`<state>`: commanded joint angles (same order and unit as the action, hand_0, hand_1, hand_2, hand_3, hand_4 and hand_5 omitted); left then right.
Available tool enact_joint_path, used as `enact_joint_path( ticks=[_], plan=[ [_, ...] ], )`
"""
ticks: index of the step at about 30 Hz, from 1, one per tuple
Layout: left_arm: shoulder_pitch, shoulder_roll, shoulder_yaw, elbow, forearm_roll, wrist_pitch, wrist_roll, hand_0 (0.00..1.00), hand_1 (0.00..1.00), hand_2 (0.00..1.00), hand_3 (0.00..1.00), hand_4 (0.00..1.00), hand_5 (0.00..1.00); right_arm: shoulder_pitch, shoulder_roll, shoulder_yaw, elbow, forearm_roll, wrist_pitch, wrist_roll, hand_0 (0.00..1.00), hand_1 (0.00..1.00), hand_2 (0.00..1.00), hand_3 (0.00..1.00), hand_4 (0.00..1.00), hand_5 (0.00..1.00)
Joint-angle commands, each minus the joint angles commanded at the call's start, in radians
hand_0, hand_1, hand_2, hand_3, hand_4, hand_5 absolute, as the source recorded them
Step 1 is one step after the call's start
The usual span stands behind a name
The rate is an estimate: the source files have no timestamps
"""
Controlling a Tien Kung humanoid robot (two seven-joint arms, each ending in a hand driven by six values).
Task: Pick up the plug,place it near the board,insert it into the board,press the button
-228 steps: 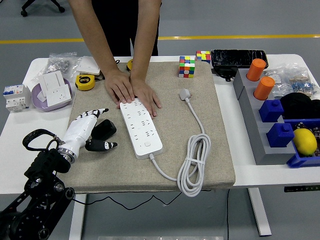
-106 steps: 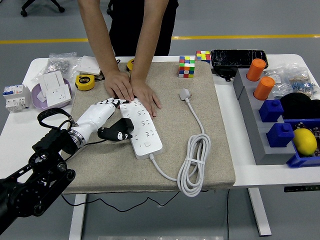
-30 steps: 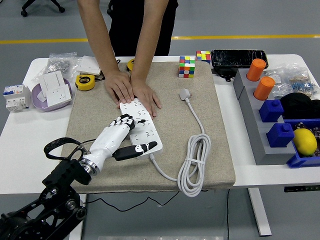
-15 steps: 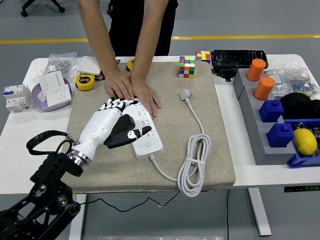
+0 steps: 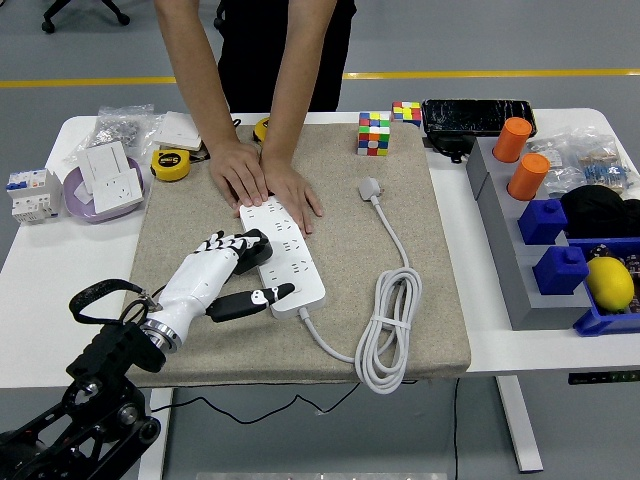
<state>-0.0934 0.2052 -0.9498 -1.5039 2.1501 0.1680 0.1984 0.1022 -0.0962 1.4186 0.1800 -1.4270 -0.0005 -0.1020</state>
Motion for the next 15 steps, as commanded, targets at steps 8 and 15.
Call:
enact_joint_path(
  ticks=[8,15],
  plan=[
    [-0.022,-0.008,0.033,0.017,0.002,-0.005,0.0,0.998,0.947,0.904,0.884,0.998,0.998,-0.002,0.0,-0.003,0.0,0.002,0.0,0.0,0.862,0.72,0.711,0.7,0.998,0.666],
    [-0.036,-0.006,0.029,0.027,0.004,-0.008,0.0,0.998,0.947,0.903,0.884,0.998,0.998,-0.001,-0.001,-0.002,0.0,0.004,0.0,0.0,0.862,0.72,0.711,0.701,0.998,0.665]
  ],
)
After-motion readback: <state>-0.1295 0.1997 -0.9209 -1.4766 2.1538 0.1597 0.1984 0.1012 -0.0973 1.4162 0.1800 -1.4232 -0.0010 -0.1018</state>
